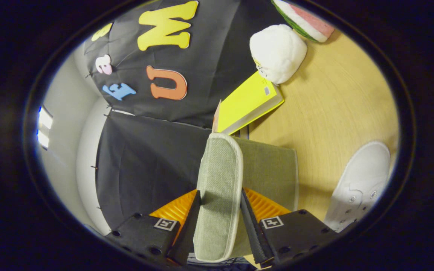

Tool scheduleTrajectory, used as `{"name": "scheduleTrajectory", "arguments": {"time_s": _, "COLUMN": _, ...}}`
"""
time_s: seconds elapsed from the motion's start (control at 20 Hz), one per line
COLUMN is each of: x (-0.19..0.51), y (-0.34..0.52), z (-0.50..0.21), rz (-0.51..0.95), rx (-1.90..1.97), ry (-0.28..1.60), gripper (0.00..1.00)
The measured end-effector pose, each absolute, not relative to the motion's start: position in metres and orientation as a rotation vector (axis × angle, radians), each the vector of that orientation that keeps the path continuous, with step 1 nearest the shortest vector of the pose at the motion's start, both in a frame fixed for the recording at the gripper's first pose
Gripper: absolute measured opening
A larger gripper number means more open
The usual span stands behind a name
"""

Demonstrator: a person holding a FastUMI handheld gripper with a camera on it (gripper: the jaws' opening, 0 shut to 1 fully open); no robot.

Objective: Open the storage box then place both shoes into the box .Put the left shoe in first, then the right shoe, with the right side of both shoes facing outward in a uniform manner.

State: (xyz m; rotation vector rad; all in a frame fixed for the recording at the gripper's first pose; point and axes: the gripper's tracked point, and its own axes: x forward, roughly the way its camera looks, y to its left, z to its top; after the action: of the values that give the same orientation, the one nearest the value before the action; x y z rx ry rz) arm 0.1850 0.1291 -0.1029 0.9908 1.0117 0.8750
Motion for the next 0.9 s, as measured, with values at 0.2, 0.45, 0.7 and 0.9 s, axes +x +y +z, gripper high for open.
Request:
{"name": "scheduleTrajectory", "arguments": {"time_s": 0.2, "x": 0.184, "y": 0.12, "z": -0.096, "rz": 0.84, "rx": 0.951, "ry": 0.992, "gripper": 0.48}}
{"name": "scheduleTrajectory", "arguments": {"time_s": 0.45, "x": 0.175, "y": 0.12, "z": -0.059, "rz": 0.865, "rx": 0.963, "ry": 0.946, "gripper": 0.25}}
{"name": "scheduleTrajectory", "arguments": {"time_s": 0.7, "x": 0.154, "y": 0.134, "z": -0.005, "rz": 0.907, "rx": 0.895, "ry": 0.867, "gripper": 0.1}}
{"name": "scheduleTrajectory", "arguments": {"time_s": 0.9, "x": 0.143, "y": 0.155, "z": 0.029, "rz": 0.924, "rx": 0.814, "ry": 0.818, "gripper": 0.12}}
